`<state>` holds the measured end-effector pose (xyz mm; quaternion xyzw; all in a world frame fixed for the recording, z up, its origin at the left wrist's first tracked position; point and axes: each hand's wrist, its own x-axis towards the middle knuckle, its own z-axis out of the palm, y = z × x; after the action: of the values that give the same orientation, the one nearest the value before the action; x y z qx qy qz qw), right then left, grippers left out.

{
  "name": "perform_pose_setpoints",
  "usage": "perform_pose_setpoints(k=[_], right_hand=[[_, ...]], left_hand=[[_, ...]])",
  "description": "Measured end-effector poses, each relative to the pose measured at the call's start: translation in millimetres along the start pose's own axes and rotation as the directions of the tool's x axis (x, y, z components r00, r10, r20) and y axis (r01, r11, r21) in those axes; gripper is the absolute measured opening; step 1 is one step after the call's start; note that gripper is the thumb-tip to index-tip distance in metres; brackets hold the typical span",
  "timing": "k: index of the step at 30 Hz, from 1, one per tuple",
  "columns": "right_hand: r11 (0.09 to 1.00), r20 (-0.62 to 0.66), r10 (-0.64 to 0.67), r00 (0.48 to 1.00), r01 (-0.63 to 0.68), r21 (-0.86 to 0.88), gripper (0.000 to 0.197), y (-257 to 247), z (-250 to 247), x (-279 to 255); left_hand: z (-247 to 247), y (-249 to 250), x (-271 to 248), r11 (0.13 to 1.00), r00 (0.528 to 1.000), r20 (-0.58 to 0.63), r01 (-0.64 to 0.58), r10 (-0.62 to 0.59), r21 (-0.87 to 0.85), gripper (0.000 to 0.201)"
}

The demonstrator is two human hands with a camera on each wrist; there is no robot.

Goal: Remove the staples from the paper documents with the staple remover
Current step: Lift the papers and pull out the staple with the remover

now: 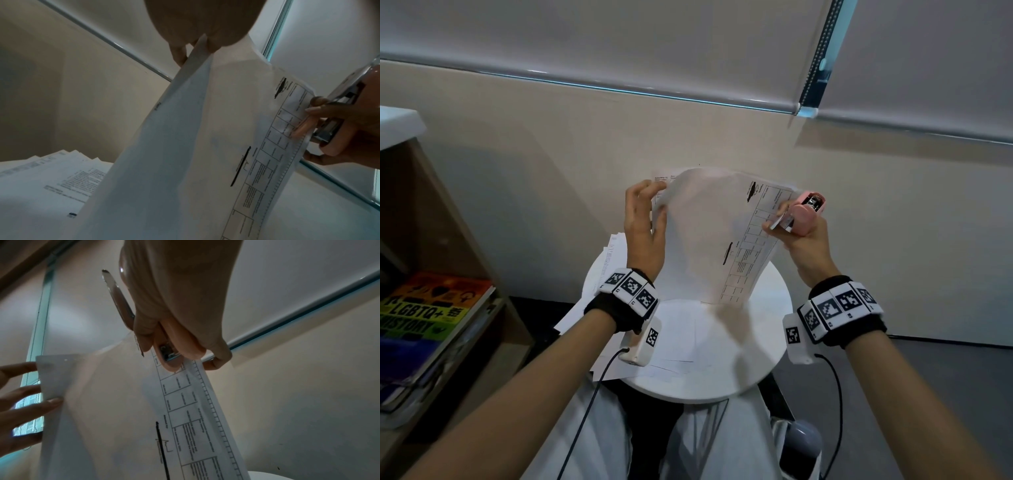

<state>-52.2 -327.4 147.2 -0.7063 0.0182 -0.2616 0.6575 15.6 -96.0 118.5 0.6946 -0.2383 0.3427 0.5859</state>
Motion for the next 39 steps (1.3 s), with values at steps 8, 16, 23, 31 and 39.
perform_pose_setpoints(k=[8,16,23,31,39], right_hand=[[1.0,-0.01,-0.003,1.0,0.003,0.007,0.036,-7.4,4.9,-2.8],[1.0,0.007,0.005,1.0,-0.005,0.01,0.035,-10.8,6.9,-3.5],[1.0,0.005,0.005,1.0,-0.005,0.0,0.034,-10.3,9.2,-2.4],[0.998,-0.026,0.042,0.999,-0.043,-0.042,0.024,-9.0,10.3,-0.7],[0.998,-0.101,0.061,0.993,-0.062,-0.012,0.028,-2.1,10.7,1.0]], left_hand=[[2.1,9.7,2.0,0.946,0.969,-0.033,0.232,-0.245,-0.228,0.027],[5.0,7.8,7.6,0.923,0.949,-0.049,0.292,-0.313,-0.251,0.028],[10.7,3.2,12.4,0.932,0.942,0.002,0.332,-0.335,-0.148,0.004],[8.9,2.8,11.8,0.884,0.906,0.058,0.421,-0.419,-0.204,0.005],[3.3,5.0,-3.9,0.877,0.947,0.232,0.297,-0.221,-0.378,0.092]])
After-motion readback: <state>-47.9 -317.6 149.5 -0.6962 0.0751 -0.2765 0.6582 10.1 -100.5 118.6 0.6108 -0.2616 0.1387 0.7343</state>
